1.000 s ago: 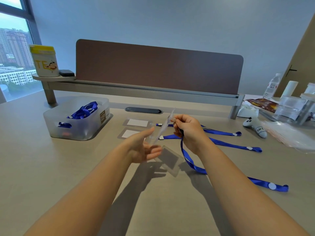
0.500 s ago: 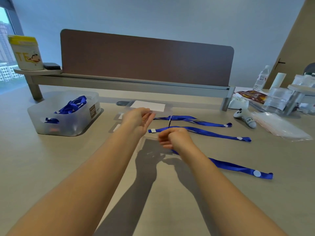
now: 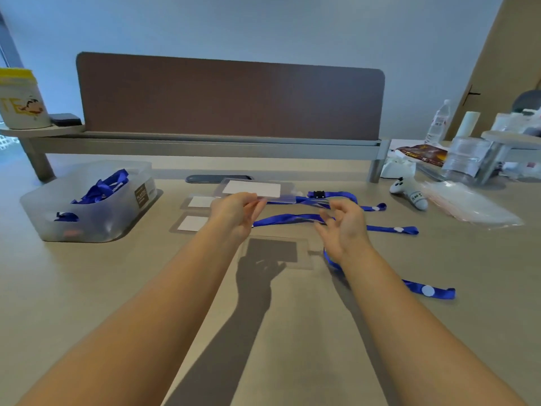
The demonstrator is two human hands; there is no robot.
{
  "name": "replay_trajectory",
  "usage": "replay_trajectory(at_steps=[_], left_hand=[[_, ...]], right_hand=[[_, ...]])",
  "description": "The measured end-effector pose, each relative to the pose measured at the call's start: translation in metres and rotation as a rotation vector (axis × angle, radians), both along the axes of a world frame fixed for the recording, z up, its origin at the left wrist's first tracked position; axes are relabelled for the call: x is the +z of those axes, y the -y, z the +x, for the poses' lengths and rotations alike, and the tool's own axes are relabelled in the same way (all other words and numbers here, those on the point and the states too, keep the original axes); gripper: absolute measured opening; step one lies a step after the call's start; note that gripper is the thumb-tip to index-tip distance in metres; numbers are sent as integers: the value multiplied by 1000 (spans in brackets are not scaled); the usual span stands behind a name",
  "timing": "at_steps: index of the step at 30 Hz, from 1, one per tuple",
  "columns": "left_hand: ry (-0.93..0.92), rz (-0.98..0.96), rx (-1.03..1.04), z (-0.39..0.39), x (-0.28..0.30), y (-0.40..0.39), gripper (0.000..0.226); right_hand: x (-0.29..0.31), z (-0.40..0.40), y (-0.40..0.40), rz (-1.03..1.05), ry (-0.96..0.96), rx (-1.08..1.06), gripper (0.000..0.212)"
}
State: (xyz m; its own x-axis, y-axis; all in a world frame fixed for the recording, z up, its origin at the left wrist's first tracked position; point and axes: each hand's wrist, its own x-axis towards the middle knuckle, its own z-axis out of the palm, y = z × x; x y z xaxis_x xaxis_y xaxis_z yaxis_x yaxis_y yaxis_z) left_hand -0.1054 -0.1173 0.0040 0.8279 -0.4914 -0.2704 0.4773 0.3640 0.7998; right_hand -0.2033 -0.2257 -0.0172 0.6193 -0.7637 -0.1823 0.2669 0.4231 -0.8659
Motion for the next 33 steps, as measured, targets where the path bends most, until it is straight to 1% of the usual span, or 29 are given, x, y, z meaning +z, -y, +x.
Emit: replay_trajectory(at_steps=[1, 2, 3, 5, 7, 8, 9, 11, 13, 14, 15, 17, 19, 23, 24, 25, 26, 28, 29, 33], left_hand=[[15, 5, -4, -5, -2, 8, 17], [24, 12, -5, -11, -2, 17, 26], [31, 9, -12, -18, 0, 26, 29], [33, -8, -58, -32, 6, 44, 21], [20, 0, -130, -43, 16, 61, 10], [10, -1, -164, -48, 20, 68, 9], [5, -9, -185, -51, 24, 75, 8], [5, -47, -199, -58, 29, 83, 6], [22, -66, -185, -58, 28, 83, 17], [30, -67, -165, -55, 25, 79, 18], [37, -61, -145, -52, 21, 73, 17], [43, -58, -101, -43, 12, 57, 7], [51, -42, -38, -33, 1, 36, 12], [26, 18, 70, -5, -24, -13, 19], [9, 45, 90, 3, -31, -26, 20], [-12, 71, 107, 10, -38, -37, 16], [-34, 91, 117, 16, -43, -48, 11], [-60, 160, 142, 27, -54, -64, 23], [-61, 191, 152, 33, -59, -70, 28], [-79, 226, 167, 50, -72, -81, 34]], right_hand=[[5, -6, 13, 3, 13, -50, 17], [10, -13, 26, -3, 3, -109, 13], [16, -21, 39, -21, -16, -169, 12], [31, -38, 60, -98, -85, -278, 15], [49, -57, 74, -180, -137, -351, 24], [59, -66, 77, -207, -151, -381, 26], [68, -72, 81, -221, -157, -415, 25], [81, -79, 89, -254, -155, -452, 12], [85, -80, 90, -267, -140, -453, 31], [84, -79, 88, -261, -146, -448, 35], [80, -76, 84, -260, -153, -434, 31], [67, -68, 73, -218, -170, -370, 8], [49, -54, 62, -161, -135, -296, 16], [10, -18, 36, 11, -85, -155, 16], [1, -11, 28, 41, -99, -122, 12], [-9, -1, 21, 61, -107, -90, 10], [-17, 6, 13, 80, -128, -58, 17], [-30, 18, -2, 122, -167, -35, 32], [-35, 24, -7, 136, -184, -25, 36], [-46, 40, -18, 147, -291, 25, 36]])
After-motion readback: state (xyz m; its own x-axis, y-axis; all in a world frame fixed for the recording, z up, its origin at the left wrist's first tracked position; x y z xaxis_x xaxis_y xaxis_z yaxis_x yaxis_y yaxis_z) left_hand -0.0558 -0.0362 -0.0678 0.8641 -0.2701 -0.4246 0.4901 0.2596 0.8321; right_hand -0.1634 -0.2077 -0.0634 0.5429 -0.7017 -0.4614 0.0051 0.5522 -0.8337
